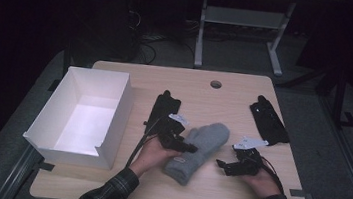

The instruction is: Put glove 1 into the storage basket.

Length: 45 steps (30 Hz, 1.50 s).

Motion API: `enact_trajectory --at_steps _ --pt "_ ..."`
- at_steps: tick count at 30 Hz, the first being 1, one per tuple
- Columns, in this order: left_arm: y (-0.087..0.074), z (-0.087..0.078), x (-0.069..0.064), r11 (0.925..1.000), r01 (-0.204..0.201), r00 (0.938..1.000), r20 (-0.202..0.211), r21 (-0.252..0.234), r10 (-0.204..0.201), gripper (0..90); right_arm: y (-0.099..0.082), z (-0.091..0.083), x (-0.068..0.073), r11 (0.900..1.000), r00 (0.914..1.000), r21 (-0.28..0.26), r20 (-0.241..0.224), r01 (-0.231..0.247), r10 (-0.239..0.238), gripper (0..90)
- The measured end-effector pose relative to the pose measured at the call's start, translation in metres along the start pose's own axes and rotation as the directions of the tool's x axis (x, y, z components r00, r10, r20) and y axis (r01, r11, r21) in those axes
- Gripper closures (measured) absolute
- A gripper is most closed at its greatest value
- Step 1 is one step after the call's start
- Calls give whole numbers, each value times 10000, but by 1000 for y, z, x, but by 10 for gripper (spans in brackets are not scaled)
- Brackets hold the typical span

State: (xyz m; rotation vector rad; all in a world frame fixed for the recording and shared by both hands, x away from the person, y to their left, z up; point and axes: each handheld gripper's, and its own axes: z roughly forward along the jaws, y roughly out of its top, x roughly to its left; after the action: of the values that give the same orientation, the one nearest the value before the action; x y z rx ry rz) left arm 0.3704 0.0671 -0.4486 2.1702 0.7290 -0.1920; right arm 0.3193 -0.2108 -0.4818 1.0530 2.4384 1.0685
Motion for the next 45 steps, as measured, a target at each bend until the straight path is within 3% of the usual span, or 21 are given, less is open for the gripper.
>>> enact_trajectory --at_steps 6,7,11,19,25,33,35,36,40,41,43,45 --pt "7 -19 -5 9991 -23 9999 145 -419 29 759 0 0 0 10000 10000 -1 2 11 -11 135" --pt "9 -26 -6 9986 -123 9999 -21 -505 122 762 0 0 0 10000 10000 -4 4 16 -16 135" --pt "10 -31 -5 9990 -75 10000 23 -448 76 776 0 0 0 10000 10000 -1 2 11 -11 136" --pt "15 -45 -7 9958 -56 10000 20 -912 58 782 0 0 0 10000 10000 0 2 3 -3 136" --pt "29 -71 -15 9928 -277 9996 -124 -1166 264 783 0 0 0 10000 10000 -30 -1 11 -11 135" --pt "44 -122 -19 9857 -368 9970 -725 -1645 251 783 0 0 0 10000 10000 -7 -22 -51 51 135" --pt "49 -146 -19 9837 -422 9942 -1047 -1748 240 783 0 0 0 10000 10000 5 -13 -45 45 135" --pt "49 -146 -19 9837 -422 9942 -1047 -1748 240 783 0 0 0 10000 10000 5 -13 -45 45 135" --pt "52 -190 -16 9770 -346 9883 -1523 -2105 22 783 0 0 0 10000 10000 -1 -14 -64 64 134" --pt "52 -190 -16 9770 -346 9883 -1523 -2105 22 783 0 0 0 10000 10000 7 -9 -65 65 134" --pt "51 -217 -14 9731 -325 9821 -1883 -2279 -113 782 0 0 0 10000 10000 8 10 -37 37 134" --pt "50 -226 -12 9705 -289 9799 -1984 -2395 -198 782 0 0 0 10000 10000 8 13 -39 39 134"
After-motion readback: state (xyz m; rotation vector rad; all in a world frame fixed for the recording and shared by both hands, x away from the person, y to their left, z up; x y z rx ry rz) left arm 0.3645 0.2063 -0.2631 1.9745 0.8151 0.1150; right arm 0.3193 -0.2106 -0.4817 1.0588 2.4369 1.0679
